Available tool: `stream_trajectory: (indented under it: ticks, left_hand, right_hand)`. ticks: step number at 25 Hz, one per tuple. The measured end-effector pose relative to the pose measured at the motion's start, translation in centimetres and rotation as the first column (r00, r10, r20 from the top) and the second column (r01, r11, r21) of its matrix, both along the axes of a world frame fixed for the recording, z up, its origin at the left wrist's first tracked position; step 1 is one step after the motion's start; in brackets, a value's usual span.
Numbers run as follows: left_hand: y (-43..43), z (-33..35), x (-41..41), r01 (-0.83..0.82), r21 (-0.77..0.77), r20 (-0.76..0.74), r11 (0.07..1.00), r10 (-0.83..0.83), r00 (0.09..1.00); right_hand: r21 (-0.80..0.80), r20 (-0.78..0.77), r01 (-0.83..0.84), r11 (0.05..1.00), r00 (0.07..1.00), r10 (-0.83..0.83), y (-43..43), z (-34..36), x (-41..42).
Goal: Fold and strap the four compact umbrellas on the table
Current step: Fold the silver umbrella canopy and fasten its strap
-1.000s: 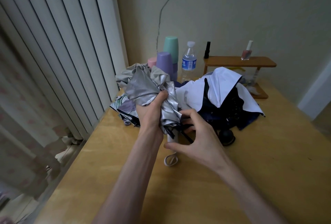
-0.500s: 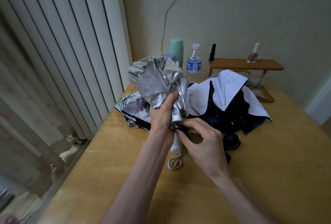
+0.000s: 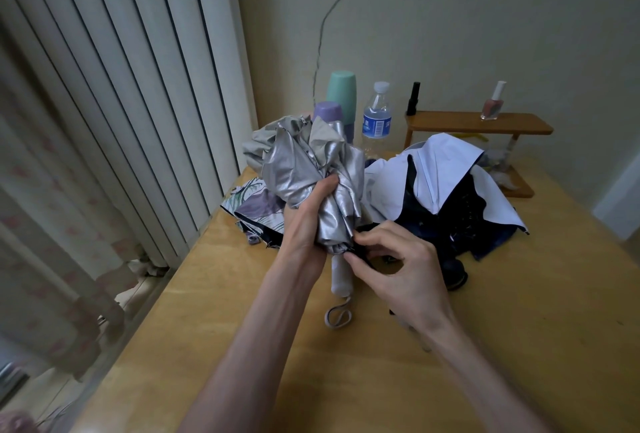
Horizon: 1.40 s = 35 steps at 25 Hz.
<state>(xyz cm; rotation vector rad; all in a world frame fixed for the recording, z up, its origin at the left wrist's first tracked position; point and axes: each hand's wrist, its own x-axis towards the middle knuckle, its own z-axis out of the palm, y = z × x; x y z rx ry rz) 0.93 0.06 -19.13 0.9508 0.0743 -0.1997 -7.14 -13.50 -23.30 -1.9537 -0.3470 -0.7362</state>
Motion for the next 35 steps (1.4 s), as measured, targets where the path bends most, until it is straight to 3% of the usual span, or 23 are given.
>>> stream_trajectory:
  ticks: [5, 9, 11, 13, 16, 18, 21, 26, 28, 31, 35]
  left_hand:
    - [-1.4, -2.0, 1.1, -0.128, -0.012, -0.037, 0.992, 0.127, 0.991]
    - [-1.9, -2.4, 1.9, -0.254, -0.019, -0.063, 0.967, 0.252, 0.966]
    - [-1.9, -2.5, 2.2, -0.307, 0.000, -0.070, 0.952, 0.306, 0.949]
    - [-1.7, -2.4, 2.2, -0.317, 0.018, -0.067, 0.948, 0.318, 0.946]
    - [-1.4, -2.0, 2.0, -0.250, -0.012, -0.050, 0.968, 0.249, 0.967]
    - [-1.3, -1.8, 2.1, -0.209, -0.025, -0.056, 0.978, 0.207, 0.977]
    - [-1.1, -1.2, 2.0, -0.216, -0.050, -0.081, 0.975, 0.212, 0.974]
    - [-0.9, -0.7, 2.0, -0.304, -0.184, -0.156, 0.935, 0.278, 0.948]
    - [-2.3, -1.3, 1.2, -0.283, -0.177, -0.168, 0.943, 0.254, 0.952]
    - [-4.6, -1.5, -0.3, -0.264, -0.133, -0.193, 0.955, 0.237, 0.952]
    - [-5.5, -0.4, -1.3, -0.303, -0.058, -0.104, 0.951, 0.296, 0.949]
  right_hand:
    - [0.011, -0.075, 0.008, 1.000, 0.997, -0.007, 0.1, -0.3, 0.1]
    - [-0.239, 0.203, 0.147, 0.960, 0.974, -0.099, 0.2, -1.5, 0.3]
    - [-0.267, 0.226, 0.126, 0.956, 0.972, -0.065, 0.4, -1.7, 0.6]
    - [-0.141, 0.095, 0.034, 0.989, 0.995, -0.021, 0.3, -1.2, 0.7]
    - [0.296, -0.274, -0.114, 0.948, 0.941, 0.198, -0.9, 0.3, 0.7]
    - [0.436, -0.298, -0.092, 0.895, 0.924, 0.240, -1.3, 0.6, 0.7]
    - [0.531, -0.284, -0.020, 0.847, 0.938, 0.200, -0.7, 0.5, 0.4]
    - [0.729, -0.313, 0.158, 0.666, 0.942, 0.119, 1.0, 0.5, 0.8]
    - [0.753, -0.348, 0.184, 0.632, 0.926, 0.146, 2.2, 1.4, 1.2]
    - [0.718, -0.401, 0.278, 0.639, 0.914, 0.053, 2.7, 2.4, 1.9]
    - [0.757, -0.415, 0.314, 0.573, 0.908, 0.050, 2.3, 2.7, 2.2]
